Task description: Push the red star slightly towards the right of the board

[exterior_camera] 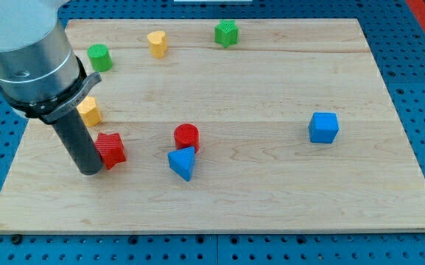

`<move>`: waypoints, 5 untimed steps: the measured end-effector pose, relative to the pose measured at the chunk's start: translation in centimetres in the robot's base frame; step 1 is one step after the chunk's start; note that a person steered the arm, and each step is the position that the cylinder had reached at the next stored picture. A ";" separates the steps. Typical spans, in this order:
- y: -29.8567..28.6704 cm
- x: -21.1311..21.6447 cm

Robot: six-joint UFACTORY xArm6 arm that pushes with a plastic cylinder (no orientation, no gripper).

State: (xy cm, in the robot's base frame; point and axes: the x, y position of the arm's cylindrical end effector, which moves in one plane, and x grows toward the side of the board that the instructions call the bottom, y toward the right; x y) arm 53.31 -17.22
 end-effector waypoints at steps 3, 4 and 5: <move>-7.5 1.6; -8.4 1.5; -9.0 1.5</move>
